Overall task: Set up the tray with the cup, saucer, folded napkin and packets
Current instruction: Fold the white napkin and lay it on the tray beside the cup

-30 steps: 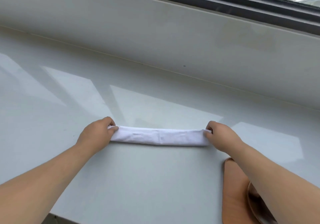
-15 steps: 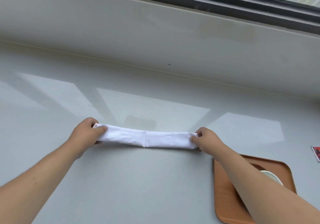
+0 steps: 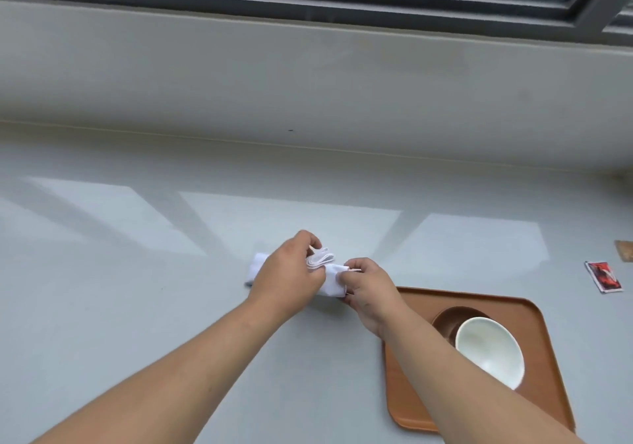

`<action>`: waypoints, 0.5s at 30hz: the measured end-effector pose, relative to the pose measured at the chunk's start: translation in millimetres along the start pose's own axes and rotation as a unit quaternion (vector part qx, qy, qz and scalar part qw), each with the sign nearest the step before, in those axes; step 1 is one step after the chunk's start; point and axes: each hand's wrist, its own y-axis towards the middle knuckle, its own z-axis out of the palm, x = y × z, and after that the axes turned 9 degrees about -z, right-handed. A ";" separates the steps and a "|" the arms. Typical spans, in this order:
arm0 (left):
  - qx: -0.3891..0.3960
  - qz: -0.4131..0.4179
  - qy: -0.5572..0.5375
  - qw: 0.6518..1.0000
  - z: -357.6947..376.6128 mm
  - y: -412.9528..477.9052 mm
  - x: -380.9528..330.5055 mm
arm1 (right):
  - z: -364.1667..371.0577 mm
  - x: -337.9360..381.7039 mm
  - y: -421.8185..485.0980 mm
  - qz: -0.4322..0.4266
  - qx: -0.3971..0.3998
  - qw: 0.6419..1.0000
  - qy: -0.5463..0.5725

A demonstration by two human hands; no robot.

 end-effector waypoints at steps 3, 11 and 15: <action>0.063 -0.023 -0.008 0.998 27.3 -1.7 -2.6 | -5.6 2.8 -0.1 -0.003 0.010 0.998 0.064; 0.244 -0.090 -0.107 0.960 42.8 -9.8 8.2 | -14.0 1.1 8.8 -0.011 -0.019 0.992 -0.126; 0.137 -0.020 0.014 0.990 25.4 -5.4 17.1 | -14.1 17.6 5.2 -0.045 -0.007 0.980 -0.195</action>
